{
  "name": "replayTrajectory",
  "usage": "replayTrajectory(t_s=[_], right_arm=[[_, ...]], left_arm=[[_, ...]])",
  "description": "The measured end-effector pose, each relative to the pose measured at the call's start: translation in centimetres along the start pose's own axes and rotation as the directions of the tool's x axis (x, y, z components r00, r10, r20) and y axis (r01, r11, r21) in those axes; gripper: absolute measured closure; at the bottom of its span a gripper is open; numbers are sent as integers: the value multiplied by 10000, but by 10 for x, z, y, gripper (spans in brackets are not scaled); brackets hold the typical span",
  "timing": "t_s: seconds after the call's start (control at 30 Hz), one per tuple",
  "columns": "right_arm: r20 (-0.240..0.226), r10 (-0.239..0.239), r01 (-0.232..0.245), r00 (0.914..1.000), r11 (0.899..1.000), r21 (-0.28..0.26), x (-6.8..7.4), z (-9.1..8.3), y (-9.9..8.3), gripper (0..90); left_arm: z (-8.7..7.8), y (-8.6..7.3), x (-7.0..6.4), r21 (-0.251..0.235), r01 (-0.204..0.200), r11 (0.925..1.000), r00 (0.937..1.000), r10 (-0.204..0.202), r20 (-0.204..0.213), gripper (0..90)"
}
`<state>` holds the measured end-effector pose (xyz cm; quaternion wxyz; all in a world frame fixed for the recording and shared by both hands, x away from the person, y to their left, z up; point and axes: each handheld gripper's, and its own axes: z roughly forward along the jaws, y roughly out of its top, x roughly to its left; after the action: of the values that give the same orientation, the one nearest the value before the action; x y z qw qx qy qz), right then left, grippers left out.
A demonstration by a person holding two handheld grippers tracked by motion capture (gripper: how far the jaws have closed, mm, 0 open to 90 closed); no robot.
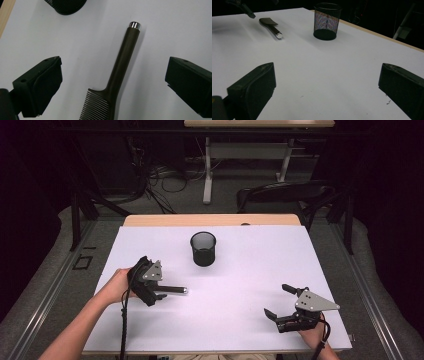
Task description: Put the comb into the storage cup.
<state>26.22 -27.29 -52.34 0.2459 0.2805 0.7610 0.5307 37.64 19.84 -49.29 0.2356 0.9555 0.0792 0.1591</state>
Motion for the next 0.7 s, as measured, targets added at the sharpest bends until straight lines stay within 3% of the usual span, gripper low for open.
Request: replayTrajectory(t_s=[0.33,0.6,0.7], right_arm=[[-52,16,-16,10000,10000,52,-1,0,0,8],[-62,16,-15,10000,10000,76,-1,1,-1,8],[-77,27,-27,10000,10000,60,-1,1,-1,8]], left_arm=[[9,-5,11,211,-421,9989,9981,411,463,54],[16,-5,19,887,-794,9929,9936,717,872,141],[20,-3,19,1339,-1093,9849,9907,970,949,184]])
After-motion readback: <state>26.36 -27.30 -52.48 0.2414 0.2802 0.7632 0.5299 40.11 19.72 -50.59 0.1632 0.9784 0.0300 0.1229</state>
